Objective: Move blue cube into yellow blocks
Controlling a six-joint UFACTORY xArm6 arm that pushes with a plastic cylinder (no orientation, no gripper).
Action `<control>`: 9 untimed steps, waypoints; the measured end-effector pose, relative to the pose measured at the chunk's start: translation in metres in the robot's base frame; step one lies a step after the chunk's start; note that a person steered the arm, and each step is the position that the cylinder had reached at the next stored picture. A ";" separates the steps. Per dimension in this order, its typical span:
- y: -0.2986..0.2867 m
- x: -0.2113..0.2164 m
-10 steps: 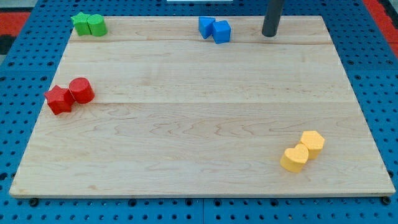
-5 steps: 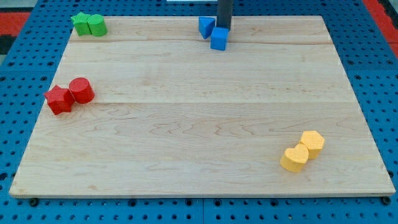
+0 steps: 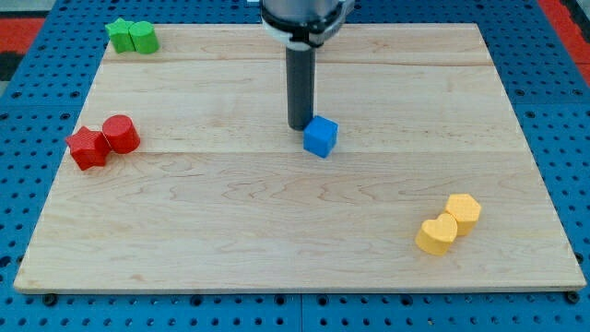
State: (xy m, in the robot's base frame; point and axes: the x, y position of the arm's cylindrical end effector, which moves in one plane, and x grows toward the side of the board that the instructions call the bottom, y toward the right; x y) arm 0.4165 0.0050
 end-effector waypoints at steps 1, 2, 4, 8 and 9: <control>0.013 0.042; 0.033 0.062; 0.019 0.019; 0.136 0.079; 0.078 0.068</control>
